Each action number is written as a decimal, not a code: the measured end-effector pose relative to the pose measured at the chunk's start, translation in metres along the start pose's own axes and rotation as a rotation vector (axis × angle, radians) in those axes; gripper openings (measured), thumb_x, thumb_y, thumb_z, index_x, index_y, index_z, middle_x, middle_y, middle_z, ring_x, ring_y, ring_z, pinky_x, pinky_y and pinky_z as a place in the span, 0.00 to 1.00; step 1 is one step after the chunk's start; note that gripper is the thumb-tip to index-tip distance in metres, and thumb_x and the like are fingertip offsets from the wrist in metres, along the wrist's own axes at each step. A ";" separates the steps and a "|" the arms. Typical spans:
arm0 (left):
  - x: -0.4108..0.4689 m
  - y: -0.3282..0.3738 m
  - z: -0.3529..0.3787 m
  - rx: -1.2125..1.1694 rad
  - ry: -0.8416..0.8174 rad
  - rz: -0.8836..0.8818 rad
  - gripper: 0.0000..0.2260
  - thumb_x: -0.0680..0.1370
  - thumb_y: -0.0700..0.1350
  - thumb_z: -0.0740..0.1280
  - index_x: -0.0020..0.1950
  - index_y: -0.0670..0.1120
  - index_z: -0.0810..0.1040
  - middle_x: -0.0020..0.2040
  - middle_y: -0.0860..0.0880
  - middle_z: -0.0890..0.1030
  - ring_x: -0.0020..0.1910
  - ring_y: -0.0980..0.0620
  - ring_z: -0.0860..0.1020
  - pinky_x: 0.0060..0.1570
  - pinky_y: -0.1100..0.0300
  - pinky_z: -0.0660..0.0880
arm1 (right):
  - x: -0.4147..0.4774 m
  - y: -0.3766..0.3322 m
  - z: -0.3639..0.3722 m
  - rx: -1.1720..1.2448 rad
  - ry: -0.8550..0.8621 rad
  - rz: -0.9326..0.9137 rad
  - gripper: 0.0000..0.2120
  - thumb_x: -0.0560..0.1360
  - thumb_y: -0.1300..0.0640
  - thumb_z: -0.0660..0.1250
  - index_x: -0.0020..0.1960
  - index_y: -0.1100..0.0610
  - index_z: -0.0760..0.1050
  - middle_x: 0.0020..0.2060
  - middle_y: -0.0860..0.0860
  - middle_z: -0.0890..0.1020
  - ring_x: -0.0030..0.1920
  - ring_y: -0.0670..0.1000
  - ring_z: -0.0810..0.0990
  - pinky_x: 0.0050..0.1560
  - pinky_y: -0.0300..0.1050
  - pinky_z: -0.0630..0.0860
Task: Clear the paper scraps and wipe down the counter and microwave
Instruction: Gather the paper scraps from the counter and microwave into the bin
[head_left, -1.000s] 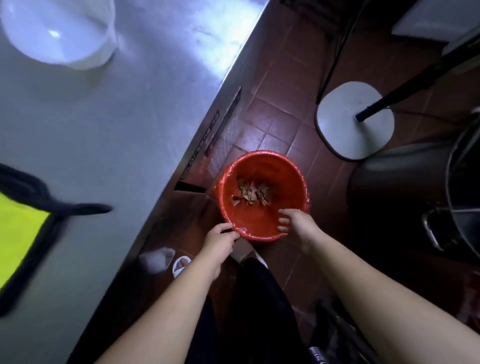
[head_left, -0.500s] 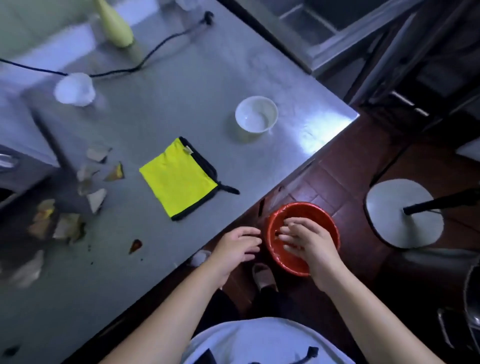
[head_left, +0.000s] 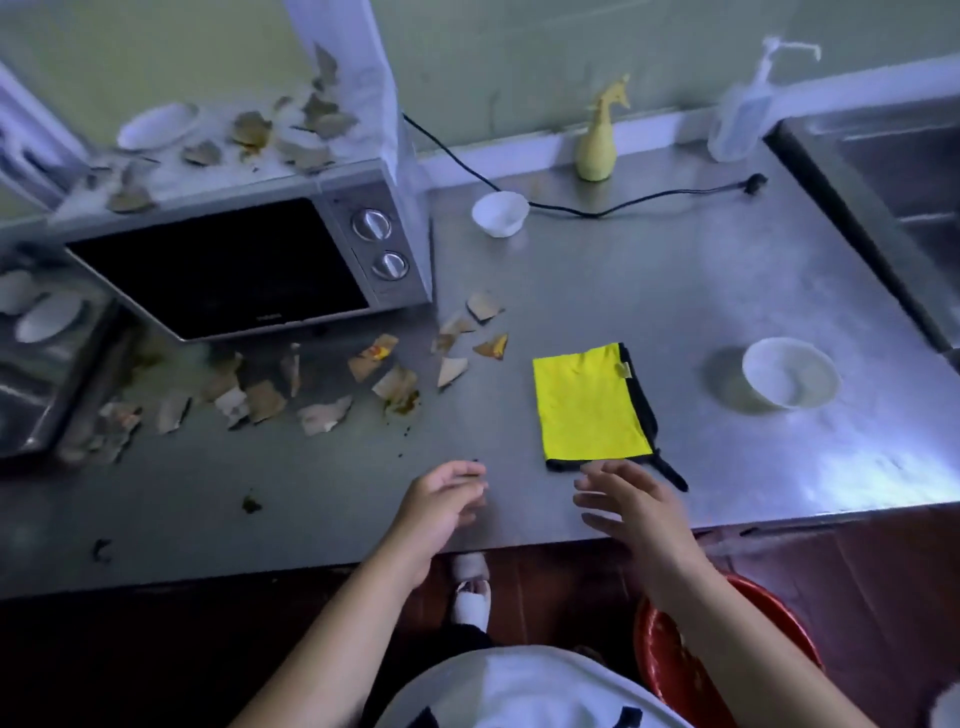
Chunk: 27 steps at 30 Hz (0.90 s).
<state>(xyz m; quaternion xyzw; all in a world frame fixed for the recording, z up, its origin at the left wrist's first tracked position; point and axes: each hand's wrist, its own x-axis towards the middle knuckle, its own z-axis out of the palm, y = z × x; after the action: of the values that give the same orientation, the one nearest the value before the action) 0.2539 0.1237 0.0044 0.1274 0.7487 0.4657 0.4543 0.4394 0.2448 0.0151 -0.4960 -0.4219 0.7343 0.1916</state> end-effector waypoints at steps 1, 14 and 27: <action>0.004 -0.001 -0.009 0.010 0.026 0.005 0.08 0.80 0.36 0.65 0.53 0.46 0.81 0.53 0.43 0.83 0.49 0.50 0.80 0.53 0.55 0.76 | 0.002 -0.003 0.007 -0.019 -0.004 -0.003 0.05 0.76 0.62 0.69 0.43 0.55 0.79 0.38 0.52 0.83 0.42 0.52 0.83 0.49 0.49 0.77; 0.171 0.052 -0.066 0.707 0.026 0.205 0.18 0.77 0.45 0.67 0.67 0.49 0.72 0.57 0.46 0.76 0.50 0.46 0.77 0.45 0.56 0.75 | 0.002 -0.037 0.073 -0.048 0.200 -0.087 0.05 0.78 0.64 0.67 0.46 0.60 0.81 0.45 0.60 0.85 0.43 0.54 0.85 0.54 0.56 0.78; 0.239 0.062 -0.051 0.951 0.066 0.299 0.12 0.75 0.54 0.70 0.41 0.45 0.78 0.38 0.50 0.80 0.38 0.46 0.78 0.40 0.56 0.71 | -0.024 -0.022 0.099 0.005 0.426 -0.043 0.06 0.80 0.64 0.65 0.51 0.64 0.81 0.48 0.61 0.85 0.51 0.61 0.84 0.58 0.59 0.78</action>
<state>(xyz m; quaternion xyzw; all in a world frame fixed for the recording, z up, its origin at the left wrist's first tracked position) 0.0661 0.2739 -0.0715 0.4114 0.8657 0.1366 0.2503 0.3586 0.1979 0.0613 -0.6305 -0.3805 0.6097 0.2933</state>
